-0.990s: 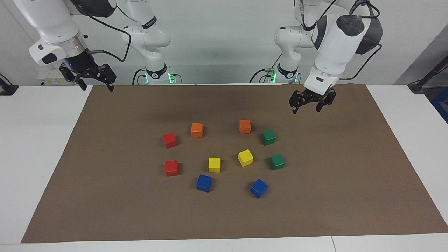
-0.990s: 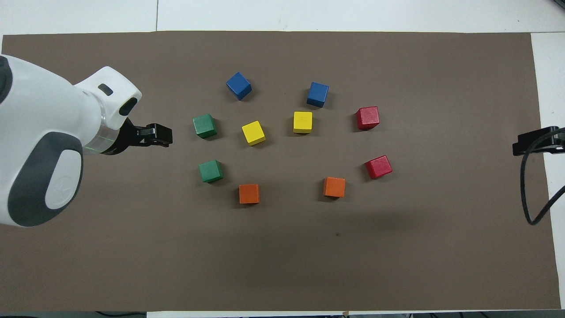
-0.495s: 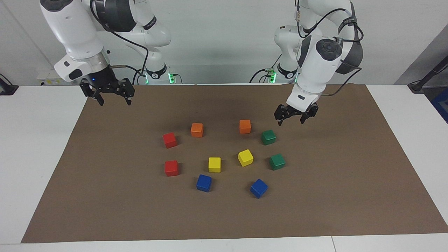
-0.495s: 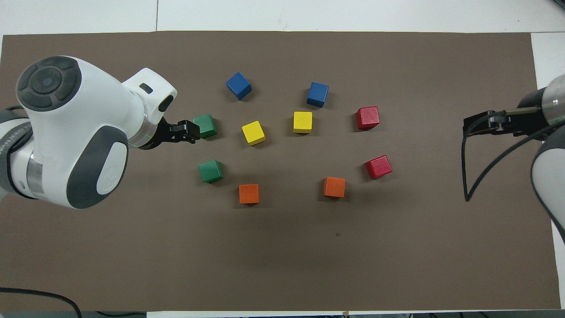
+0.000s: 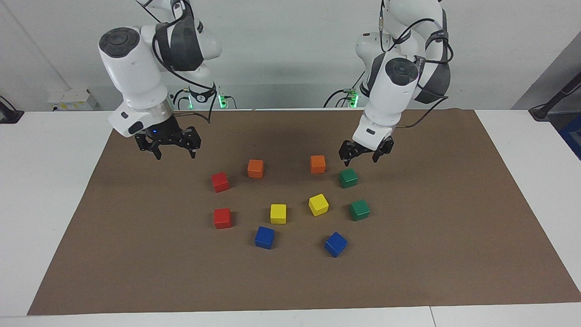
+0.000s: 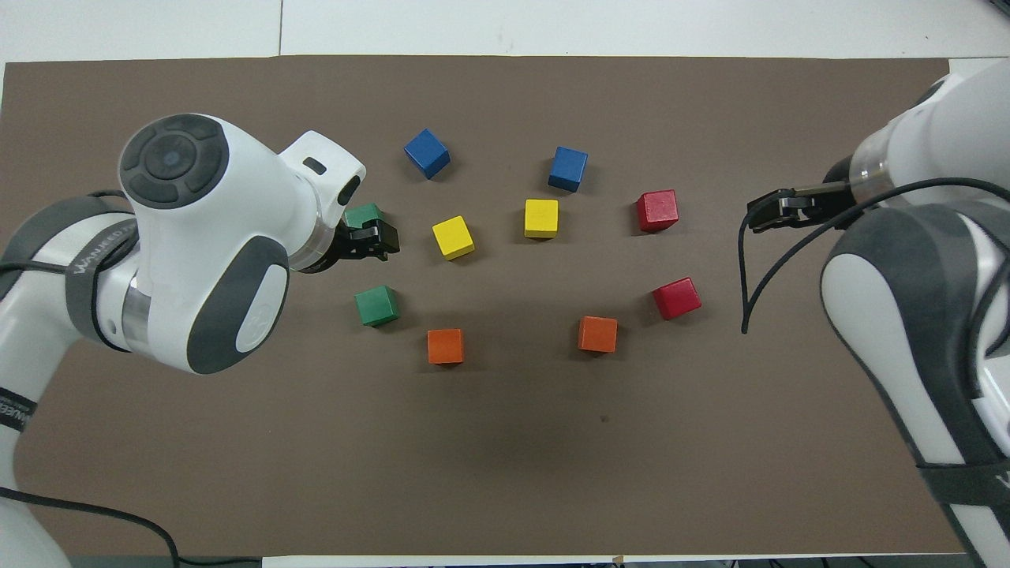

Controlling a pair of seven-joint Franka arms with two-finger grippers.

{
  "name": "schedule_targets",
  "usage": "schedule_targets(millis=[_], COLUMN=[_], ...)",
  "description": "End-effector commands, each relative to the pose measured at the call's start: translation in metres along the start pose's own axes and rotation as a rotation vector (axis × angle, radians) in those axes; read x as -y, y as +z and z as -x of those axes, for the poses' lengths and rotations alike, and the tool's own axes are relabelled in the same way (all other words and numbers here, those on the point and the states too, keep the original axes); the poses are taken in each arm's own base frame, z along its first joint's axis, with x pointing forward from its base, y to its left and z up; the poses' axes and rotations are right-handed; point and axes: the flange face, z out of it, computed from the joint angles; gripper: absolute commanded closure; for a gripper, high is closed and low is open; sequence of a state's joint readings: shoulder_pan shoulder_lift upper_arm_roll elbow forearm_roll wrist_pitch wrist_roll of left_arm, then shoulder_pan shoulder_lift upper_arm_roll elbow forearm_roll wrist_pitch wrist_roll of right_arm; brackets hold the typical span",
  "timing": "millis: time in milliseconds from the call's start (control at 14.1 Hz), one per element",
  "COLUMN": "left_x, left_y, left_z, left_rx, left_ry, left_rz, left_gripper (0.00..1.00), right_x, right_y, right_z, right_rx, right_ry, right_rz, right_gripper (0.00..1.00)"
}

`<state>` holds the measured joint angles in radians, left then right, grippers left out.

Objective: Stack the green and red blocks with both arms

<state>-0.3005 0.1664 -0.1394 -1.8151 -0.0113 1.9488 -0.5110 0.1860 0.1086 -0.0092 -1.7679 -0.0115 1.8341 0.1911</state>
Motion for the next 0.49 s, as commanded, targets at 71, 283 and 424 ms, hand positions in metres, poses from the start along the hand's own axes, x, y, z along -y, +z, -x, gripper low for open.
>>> schedule_targets(millis=[71,283,424], left_x=[0.004,0.0,0.006], left_y=[0.028,0.051,0.074], left_z=[0.008,0.017,0.024], left_rx=[-0.002,-0.006,-0.025], left_ry=[-0.016,-0.043,-0.102], left_rz=[-0.024,-0.022,-0.01], left_gripper=[0.0,0.0,0.0], right_x=[0.01,0.03,0.039], right_y=[0.034,0.052,0.067], right_z=[0.01,0.006,0.003], right_rx=[0.003,-0.017,-0.046], right_ry=[0.085,0.088,0.065], right_rz=[-0.043,-0.06,-0.064], right_gripper=[0.0,0.0,0.0])
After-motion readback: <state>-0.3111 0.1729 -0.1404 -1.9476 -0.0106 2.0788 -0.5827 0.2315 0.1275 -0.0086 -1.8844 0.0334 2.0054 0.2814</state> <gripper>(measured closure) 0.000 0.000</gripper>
